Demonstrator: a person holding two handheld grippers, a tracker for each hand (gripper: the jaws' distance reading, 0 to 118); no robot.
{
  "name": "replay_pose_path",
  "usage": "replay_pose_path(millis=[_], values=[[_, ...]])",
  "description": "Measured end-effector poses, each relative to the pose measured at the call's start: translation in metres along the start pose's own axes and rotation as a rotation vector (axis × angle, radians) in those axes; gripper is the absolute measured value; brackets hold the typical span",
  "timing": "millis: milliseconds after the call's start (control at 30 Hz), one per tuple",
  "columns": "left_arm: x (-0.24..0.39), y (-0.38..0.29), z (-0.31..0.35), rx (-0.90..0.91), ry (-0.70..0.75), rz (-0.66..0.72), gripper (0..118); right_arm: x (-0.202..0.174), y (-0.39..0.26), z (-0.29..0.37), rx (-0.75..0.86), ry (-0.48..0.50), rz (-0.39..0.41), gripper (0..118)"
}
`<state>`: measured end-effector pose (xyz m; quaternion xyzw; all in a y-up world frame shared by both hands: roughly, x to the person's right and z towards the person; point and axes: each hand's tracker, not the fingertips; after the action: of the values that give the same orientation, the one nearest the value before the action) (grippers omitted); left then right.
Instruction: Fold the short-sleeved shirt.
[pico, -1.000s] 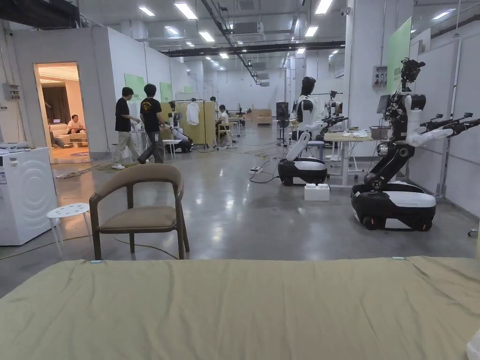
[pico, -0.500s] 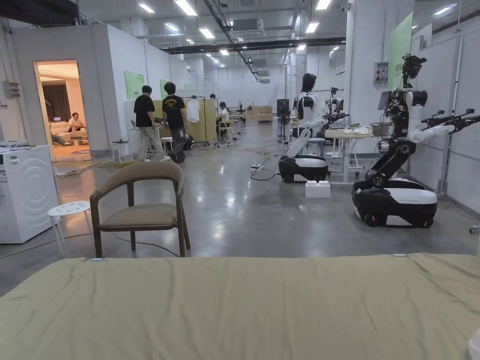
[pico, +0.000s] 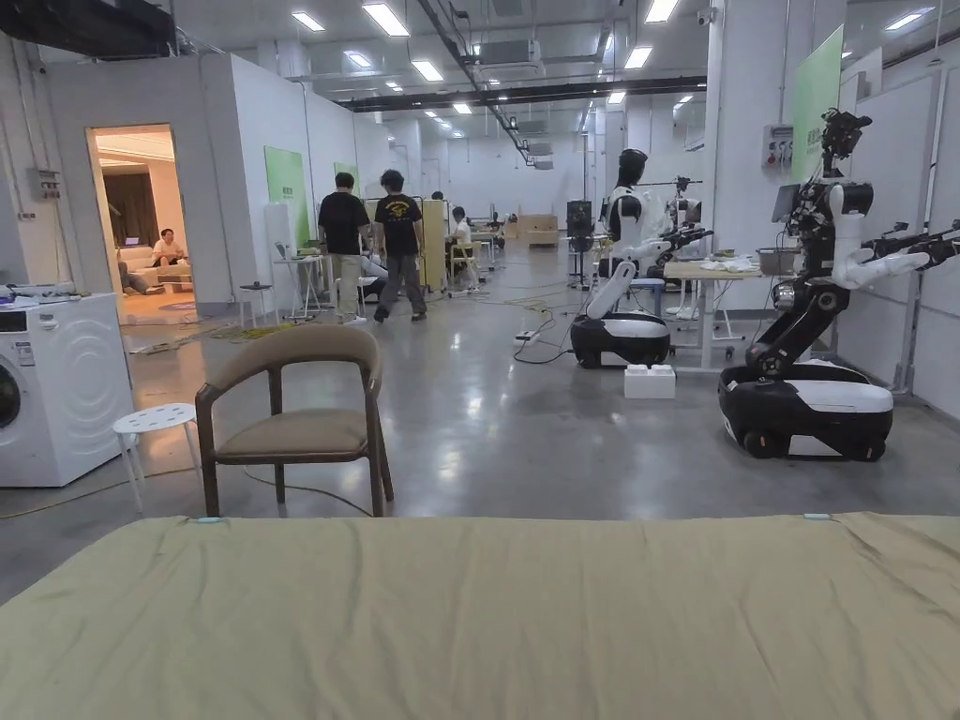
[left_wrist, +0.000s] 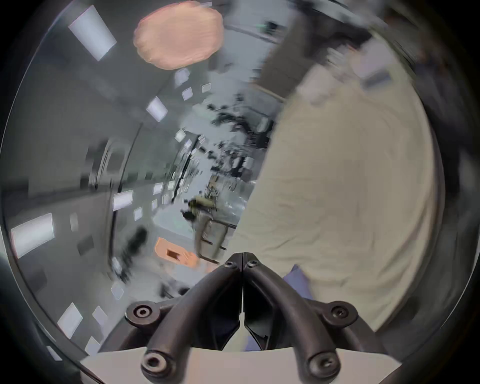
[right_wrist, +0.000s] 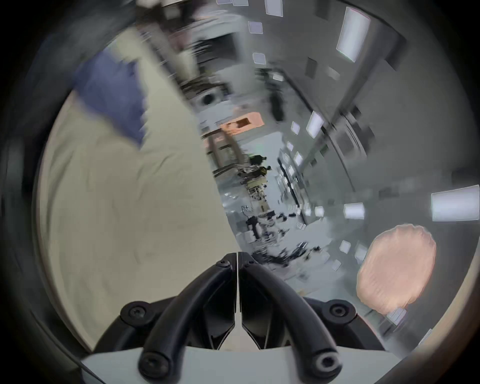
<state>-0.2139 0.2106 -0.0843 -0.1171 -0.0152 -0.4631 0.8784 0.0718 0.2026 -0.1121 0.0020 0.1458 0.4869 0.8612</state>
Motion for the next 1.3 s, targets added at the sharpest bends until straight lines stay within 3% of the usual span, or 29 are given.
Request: replay_pose_path(millis=[167, 233, 267, 300, 433, 500, 600, 733, 967, 1100, 1300], values=[[-0.071, 0.0, 0.009, 0.101, 0.048, 0.852, 0, 0.045, -0.004, -0.002, -0.033, -0.029, -0.805, 0], [-0.083, -0.017, 0.011, 0.117, 0.03, 1.071, 0, 0.053, -0.015, -0.004, -0.059, -0.002, -1.082, 0], [-0.084, -0.024, 0.013, 0.113, 0.021, 1.102, 0, 0.056, -0.022, -0.005, -0.084, 0.019, -1.157, 0], [-0.083, -0.024, 0.015, 0.111, 0.013, 1.108, 0, 0.057, -0.029, -0.007, -0.1, 0.02, -1.18, 0], [-0.072, -0.026, 0.021, 0.052, 0.057, 0.964, 0, 0.053, -0.039, -0.008, -0.115, -0.009, -1.048, 0], [-0.07, -0.028, 0.022, 0.055, 0.067, 0.973, 0, 0.044, -0.028, -0.01, -0.108, -0.002, -1.048, 0], [-0.072, -0.032, 0.026, 0.065, 0.058, 1.007, 0, 0.044, -0.019, -0.01, -0.04, 0.075, -1.08, 0], [-0.076, -0.043, 0.04, 0.029, 0.122, 1.025, 0, 0.036, 0.003, -0.023, 0.027, 0.17, -1.042, 0], [-0.086, -0.077, 0.058, -0.059, 0.201, 1.028, 3, 0.01, 0.043, -0.05, 0.083, 0.33, -1.058, 0], [-0.087, -0.104, 0.05, -0.123, 0.211, 1.018, 50, -0.005, 0.05, -0.054, 0.07, 0.381, -1.057, 0], [-0.088, -0.162, 0.005, -0.251, 0.071, 1.057, 79, -0.022, 0.041, -0.053, -0.002, 0.437, -1.025, 0]])
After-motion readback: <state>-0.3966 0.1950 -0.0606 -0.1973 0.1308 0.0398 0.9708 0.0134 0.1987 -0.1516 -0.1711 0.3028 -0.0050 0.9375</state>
